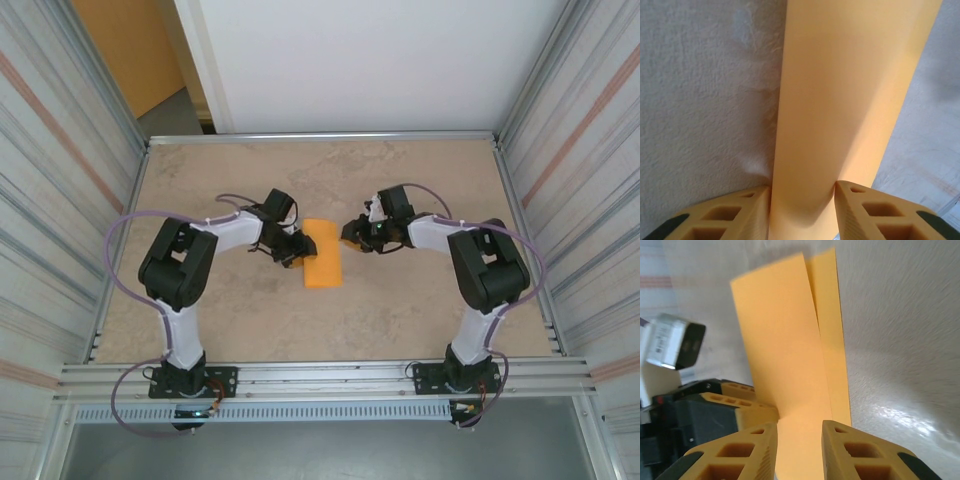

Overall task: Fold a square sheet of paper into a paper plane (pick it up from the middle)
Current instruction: First fold in half a square sheet of paper at the center of the table, then hold the square sheet of paper at the center of the table.

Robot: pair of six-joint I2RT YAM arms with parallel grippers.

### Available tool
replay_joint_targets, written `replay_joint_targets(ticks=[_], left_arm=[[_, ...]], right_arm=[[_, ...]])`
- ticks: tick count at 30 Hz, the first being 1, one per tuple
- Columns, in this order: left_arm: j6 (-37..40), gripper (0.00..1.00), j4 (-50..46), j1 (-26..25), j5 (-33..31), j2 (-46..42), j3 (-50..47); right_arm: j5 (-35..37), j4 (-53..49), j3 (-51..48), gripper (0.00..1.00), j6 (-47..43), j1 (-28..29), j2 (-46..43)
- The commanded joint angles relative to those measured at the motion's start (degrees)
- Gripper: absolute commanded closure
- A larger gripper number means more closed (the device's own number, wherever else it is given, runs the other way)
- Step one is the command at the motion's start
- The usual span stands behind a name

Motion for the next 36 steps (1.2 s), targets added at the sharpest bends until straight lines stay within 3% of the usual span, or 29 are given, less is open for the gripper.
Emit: replay_joint_targets(ticks=[1,13,36], left_arm=[[3.07,0.59,-6.45,-2.07,-5.87,6.09,0.59],[3.93,0.57,-17.19,-5.17,-11.06,14.38,8.89],[3.53,0.48,-20.11,-5.92,-10.04,20.36,13.23]], right_arm=[[4.3,-3.74,-1.14,0.71,-2.78,-0.71,-3.37],[5.15,-3.15,-3.56,0.72,-3.33,-2.2,-4.72],[5.03,-2.72,-5.88,0.72,-3.69,-3.21,-6.26]])
